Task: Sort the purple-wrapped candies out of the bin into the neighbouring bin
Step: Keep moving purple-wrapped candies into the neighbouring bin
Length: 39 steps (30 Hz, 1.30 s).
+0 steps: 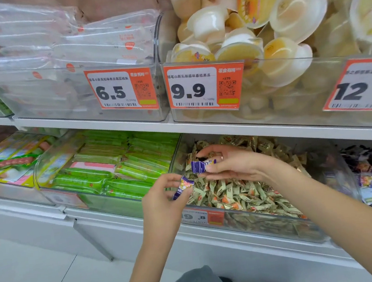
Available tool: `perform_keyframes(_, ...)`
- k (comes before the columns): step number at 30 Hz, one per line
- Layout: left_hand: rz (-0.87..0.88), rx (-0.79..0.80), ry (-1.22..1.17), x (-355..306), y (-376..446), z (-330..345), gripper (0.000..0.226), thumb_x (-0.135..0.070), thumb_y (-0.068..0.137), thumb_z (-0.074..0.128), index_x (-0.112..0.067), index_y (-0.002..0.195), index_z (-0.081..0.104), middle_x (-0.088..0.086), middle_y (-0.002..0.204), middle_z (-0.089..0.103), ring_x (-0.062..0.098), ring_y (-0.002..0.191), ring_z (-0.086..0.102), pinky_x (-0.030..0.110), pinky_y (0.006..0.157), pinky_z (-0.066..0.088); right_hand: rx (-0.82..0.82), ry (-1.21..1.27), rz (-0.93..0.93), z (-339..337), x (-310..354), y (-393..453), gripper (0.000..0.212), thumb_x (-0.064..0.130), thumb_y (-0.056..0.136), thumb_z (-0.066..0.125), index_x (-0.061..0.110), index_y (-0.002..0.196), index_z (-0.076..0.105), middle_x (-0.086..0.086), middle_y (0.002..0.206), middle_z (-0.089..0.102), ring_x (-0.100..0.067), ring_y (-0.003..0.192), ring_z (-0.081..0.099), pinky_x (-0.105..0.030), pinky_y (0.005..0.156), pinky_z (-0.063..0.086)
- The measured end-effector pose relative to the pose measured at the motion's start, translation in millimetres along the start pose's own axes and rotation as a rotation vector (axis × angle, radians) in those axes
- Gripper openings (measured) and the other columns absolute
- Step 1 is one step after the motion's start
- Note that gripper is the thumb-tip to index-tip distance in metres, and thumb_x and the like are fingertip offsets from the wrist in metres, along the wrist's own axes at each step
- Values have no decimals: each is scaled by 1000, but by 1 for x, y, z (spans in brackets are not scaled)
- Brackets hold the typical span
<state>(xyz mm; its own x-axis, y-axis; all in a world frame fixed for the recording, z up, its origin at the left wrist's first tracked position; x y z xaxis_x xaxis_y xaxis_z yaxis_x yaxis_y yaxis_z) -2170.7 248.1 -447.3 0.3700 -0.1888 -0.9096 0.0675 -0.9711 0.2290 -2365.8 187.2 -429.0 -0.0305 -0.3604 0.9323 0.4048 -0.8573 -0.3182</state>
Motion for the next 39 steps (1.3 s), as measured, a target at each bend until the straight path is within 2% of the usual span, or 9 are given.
perform_keyframes(5,1,122,-88,-17,5,26,32,-6,72,78,-30,86,61,-12,85,65,1,71,62,10,64,47,-39,-34,-73,3,-8,-42,32,12,76,73,18,107,70,-10,110,70,-22,106,66,-32,82,57)
perform_keyframes(14,41,228,-195,-51,-8,77,39,-1,70,77,-30,89,60,-11,86,70,2,84,66,15,71,51,-238,177,-203,-13,-27,-96,32,8,72,72,4,103,68,-17,103,70,-25,95,69,-35,76,57)
perform_keyframes(20,73,474,-192,-62,-22,101,50,-1,81,69,-33,115,51,-21,118,58,-12,100,57,17,81,52,-661,101,-383,-52,-27,-152,17,10,76,75,10,93,72,-17,98,72,-27,91,71,-30,73,58)
perform_keyframes(24,210,283,136,-38,-13,73,34,-4,82,67,-29,104,61,-17,106,60,5,104,55,20,87,41,-1219,-711,-307,-98,-31,-211,18,20,84,71,20,101,64,1,83,66,-10,74,61,-18,61,44)
perform_keyframes(26,227,225,242,-23,-8,57,25,-1,82,64,-22,95,67,-11,99,65,12,97,59,25,84,43,-1176,-972,-210,-100,-37,-216,25,13,87,66,20,111,60,4,76,57,-13,66,53,-20,54,34)
perform_keyframes(30,347,156,440,-4,-2,38,17,-2,82,64,-15,92,67,-5,94,64,21,93,57,28,77,40,-1039,-1151,-450,-64,-22,-175,36,-2,77,57,22,104,62,5,92,63,-15,82,53,-23,67,37)
perform_keyframes(32,408,141,474,2,-1,31,16,1,81,65,-10,92,66,1,94,63,24,93,55,28,78,39,-788,-1238,-454,-44,-11,-132,36,13,82,58,29,114,58,3,108,66,-17,101,57,-30,82,44)
perform_keyframes(35,402,142,444,10,-1,30,13,2,82,64,-5,94,65,4,93,61,24,89,57,32,79,44,-379,-1470,-109,-31,-12,-62,62,59,85,55,49,140,29,8,144,45,-18,129,45,-39,99,42)
perform_keyframes(39,347,94,358,16,-4,34,14,-1,85,61,-7,98,64,-2,89,57,20,77,57,33,68,48,-303,-1499,115,-64,-24,-38,77,79,76,45,57,142,12,17,158,8,-13,146,10,-42,117,8)
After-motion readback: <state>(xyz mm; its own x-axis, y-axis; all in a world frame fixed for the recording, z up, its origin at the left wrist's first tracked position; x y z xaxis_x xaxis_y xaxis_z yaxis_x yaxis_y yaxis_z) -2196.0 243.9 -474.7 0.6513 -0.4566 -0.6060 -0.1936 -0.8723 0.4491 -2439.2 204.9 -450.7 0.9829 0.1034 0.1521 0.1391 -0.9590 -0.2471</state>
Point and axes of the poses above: each hand's wrist, its own y-axis towards the middle knuckle, its own z-axis out of the palm, x = y × z, the point moved 2 cm from there along y, towards the middle knuckle
